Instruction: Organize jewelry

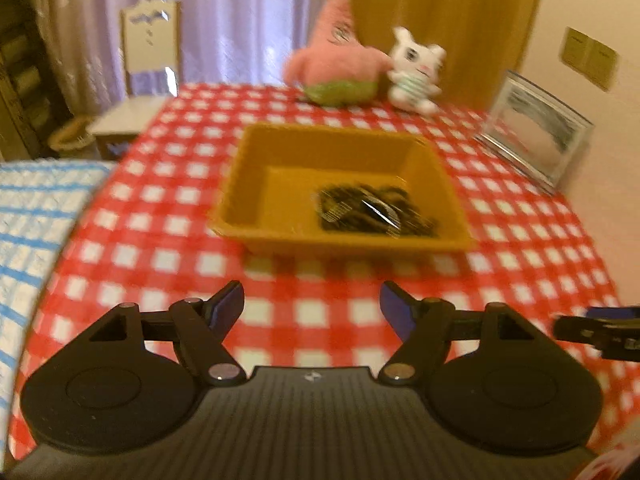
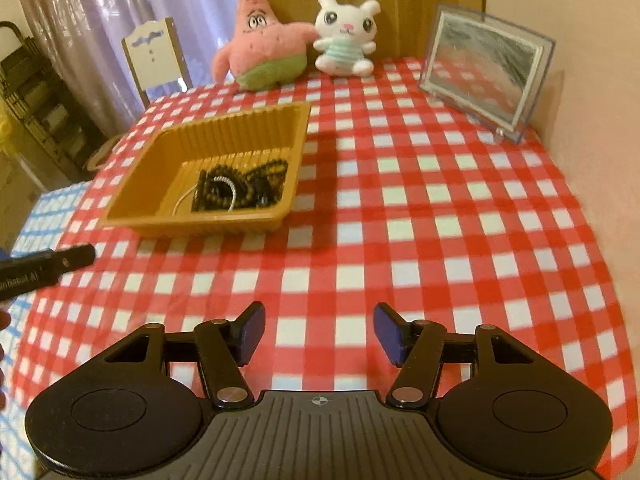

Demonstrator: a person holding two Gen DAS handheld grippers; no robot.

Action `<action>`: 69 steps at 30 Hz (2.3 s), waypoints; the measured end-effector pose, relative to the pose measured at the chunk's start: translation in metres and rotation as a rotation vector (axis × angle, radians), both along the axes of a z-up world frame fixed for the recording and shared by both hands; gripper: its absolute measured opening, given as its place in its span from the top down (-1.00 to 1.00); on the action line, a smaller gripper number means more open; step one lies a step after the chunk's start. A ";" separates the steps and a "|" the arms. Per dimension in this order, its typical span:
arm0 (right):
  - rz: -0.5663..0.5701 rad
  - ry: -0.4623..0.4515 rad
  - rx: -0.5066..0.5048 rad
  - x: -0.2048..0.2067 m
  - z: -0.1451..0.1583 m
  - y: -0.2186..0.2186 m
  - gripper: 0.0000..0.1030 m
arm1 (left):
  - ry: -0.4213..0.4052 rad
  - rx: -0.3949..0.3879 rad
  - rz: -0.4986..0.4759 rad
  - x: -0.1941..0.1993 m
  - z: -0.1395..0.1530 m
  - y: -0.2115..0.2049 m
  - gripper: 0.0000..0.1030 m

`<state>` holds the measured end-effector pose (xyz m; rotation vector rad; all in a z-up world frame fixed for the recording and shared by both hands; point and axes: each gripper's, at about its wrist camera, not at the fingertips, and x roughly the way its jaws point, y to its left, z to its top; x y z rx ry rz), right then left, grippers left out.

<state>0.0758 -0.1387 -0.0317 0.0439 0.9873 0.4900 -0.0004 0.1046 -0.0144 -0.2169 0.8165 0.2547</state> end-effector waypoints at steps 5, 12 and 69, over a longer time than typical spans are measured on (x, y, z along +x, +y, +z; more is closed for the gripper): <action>0.006 0.009 0.026 -0.017 0.012 -0.016 -0.17 | 0.031 -0.061 -0.061 -0.012 0.006 -0.033 -0.42; 0.004 0.028 0.054 -0.040 0.023 -0.036 -0.17 | 0.046 -0.072 -0.109 -0.030 0.018 -0.064 -0.42; 0.042 0.008 0.053 -0.058 0.026 -0.030 -0.17 | 0.049 -0.046 -0.155 -0.041 0.027 -0.083 -0.42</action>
